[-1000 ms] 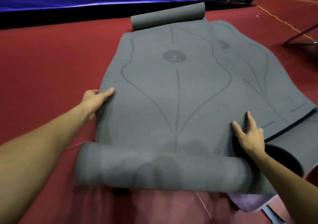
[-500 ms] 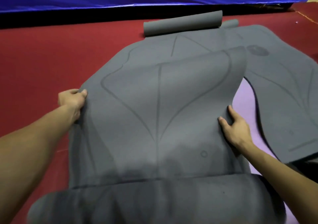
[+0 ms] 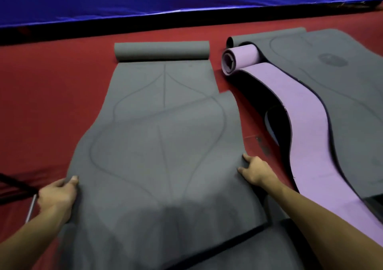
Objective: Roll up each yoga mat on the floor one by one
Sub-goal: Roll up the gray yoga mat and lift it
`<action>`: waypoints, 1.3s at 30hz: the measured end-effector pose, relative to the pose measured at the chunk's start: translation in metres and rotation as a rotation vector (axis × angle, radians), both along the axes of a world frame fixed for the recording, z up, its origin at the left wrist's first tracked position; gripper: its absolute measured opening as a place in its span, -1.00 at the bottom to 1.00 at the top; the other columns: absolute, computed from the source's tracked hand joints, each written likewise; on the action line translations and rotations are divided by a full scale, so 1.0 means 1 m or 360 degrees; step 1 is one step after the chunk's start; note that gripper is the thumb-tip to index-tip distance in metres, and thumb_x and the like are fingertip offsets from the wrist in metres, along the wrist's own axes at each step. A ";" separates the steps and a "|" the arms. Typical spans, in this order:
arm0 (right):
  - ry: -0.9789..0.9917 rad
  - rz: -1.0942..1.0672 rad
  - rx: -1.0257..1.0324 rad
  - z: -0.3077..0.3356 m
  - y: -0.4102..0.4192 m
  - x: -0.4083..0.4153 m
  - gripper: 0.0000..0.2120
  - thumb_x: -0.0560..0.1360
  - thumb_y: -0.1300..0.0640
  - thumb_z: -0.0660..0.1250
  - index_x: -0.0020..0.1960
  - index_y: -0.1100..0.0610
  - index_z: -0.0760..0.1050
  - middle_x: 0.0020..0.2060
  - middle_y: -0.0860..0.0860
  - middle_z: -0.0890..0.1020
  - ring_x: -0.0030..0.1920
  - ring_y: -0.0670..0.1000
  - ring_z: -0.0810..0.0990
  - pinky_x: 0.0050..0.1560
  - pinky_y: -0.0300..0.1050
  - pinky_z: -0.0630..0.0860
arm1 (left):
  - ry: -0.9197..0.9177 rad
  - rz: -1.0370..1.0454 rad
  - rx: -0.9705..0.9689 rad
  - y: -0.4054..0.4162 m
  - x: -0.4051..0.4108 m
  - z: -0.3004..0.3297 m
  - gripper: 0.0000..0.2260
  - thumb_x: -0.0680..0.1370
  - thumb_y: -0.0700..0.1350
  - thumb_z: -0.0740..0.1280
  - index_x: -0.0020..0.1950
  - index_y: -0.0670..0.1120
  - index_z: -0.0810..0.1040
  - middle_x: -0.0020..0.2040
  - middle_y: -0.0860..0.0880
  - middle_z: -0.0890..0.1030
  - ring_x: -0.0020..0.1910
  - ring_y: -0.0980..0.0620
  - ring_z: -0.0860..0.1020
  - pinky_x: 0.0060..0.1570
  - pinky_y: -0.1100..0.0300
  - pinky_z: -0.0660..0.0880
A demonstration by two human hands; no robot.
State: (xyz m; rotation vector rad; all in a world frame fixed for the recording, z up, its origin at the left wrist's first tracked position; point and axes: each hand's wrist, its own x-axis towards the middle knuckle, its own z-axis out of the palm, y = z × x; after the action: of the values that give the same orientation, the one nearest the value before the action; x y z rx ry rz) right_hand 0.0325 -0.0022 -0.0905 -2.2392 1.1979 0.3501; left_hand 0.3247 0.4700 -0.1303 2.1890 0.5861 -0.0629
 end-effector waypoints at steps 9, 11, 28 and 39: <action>0.0066 -0.0166 -0.0119 -0.010 -0.018 -0.053 -0.32 0.55 -0.16 0.44 0.61 -0.07 0.33 0.39 0.11 0.59 0.36 0.20 0.58 0.29 0.04 0.55 | 0.0135 -0.0058 -0.0186 -0.062 -0.012 -0.008 -0.70 0.52 -0.09 0.57 0.19 -0.21 0.70 0.15 -0.22 0.70 0.15 -0.24 0.64 0.24 0.01 0.53; -0.0028 -0.0164 -0.0157 -0.013 -0.019 -0.035 -0.33 0.54 -0.16 0.45 0.59 -0.03 0.38 0.39 0.10 0.60 0.35 0.21 0.59 0.30 0.07 0.56 | 0.0076 -0.0086 -0.0201 -0.067 0.003 -0.008 -0.68 0.54 -0.07 0.55 0.23 -0.19 0.69 0.18 -0.20 0.69 0.16 -0.23 0.64 0.26 0.01 0.53; -0.0121 0.0705 -0.0056 0.074 0.072 -0.029 -0.46 0.60 -0.26 0.33 0.48 -0.02 0.47 0.37 0.16 0.49 0.41 0.20 0.47 0.45 0.06 0.39 | -0.0025 -0.1875 0.0626 -0.116 -0.049 0.137 -0.50 0.55 0.23 0.46 0.38 -0.01 0.59 0.31 -0.04 0.63 0.31 -0.06 0.59 0.32 0.05 0.49; 0.0023 0.1334 0.0009 0.070 0.146 -0.103 -0.16 0.43 -0.55 0.28 0.57 -0.12 0.33 0.42 -0.11 0.52 0.42 -0.05 0.48 0.44 -0.05 0.40 | 0.0226 -0.2417 0.0442 -0.036 -0.224 0.096 -0.32 0.39 0.59 0.27 0.35 0.21 0.56 0.26 0.25 0.62 0.24 0.26 0.57 0.31 0.19 0.49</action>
State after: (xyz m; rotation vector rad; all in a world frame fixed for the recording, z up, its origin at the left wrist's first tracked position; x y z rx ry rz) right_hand -0.0703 0.1437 -0.0201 -2.6334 0.1953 0.6758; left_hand 0.1004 0.4339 -0.0346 2.3900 -1.1484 -0.9570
